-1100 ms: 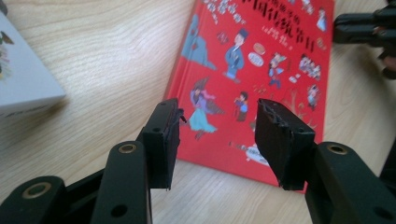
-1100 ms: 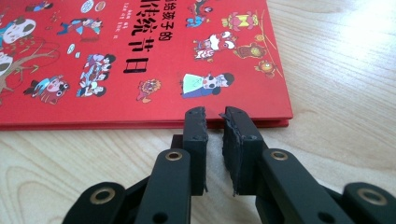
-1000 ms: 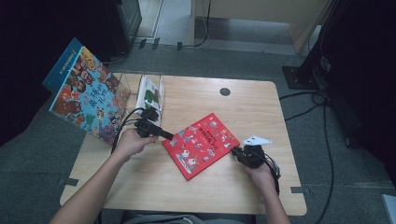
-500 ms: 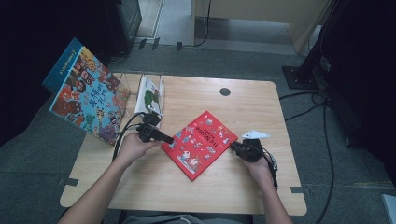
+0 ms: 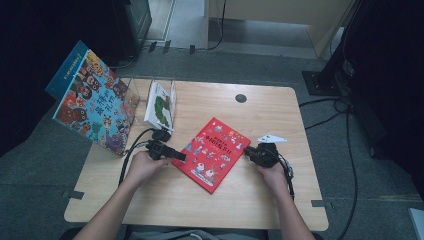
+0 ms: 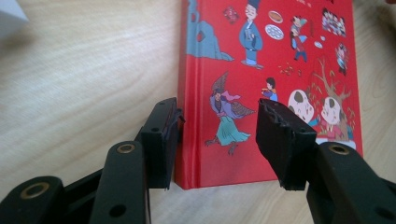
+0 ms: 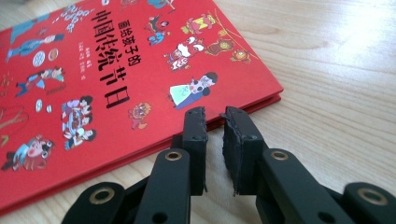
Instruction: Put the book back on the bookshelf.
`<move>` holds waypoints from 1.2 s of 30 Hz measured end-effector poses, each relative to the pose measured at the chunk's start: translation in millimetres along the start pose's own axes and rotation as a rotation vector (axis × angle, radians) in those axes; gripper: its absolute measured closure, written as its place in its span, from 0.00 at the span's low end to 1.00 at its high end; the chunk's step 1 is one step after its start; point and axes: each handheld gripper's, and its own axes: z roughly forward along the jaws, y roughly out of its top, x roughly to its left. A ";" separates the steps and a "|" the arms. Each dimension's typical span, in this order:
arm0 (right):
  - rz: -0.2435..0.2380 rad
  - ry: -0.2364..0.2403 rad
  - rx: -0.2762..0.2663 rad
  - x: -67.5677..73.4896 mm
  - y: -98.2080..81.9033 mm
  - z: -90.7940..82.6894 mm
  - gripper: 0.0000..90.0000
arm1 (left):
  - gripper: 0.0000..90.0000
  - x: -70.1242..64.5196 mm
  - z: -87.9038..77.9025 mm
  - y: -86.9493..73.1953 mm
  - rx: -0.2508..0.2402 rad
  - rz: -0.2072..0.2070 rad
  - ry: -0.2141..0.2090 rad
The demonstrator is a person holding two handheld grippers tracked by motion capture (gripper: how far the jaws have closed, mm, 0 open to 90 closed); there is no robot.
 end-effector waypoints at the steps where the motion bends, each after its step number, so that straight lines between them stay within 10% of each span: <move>1: 0.004 0.002 -0.002 0.4 0.4 0.8 0.87 | 0.56 -1.8 0.5 -2.2 0.004 0.006 -0.005; 36: 0.005 0.009 0.032 6.3 25.2 27.7 1.00 | 0.54 -31.8 9.3 -41.5 -0.024 -0.023 -0.079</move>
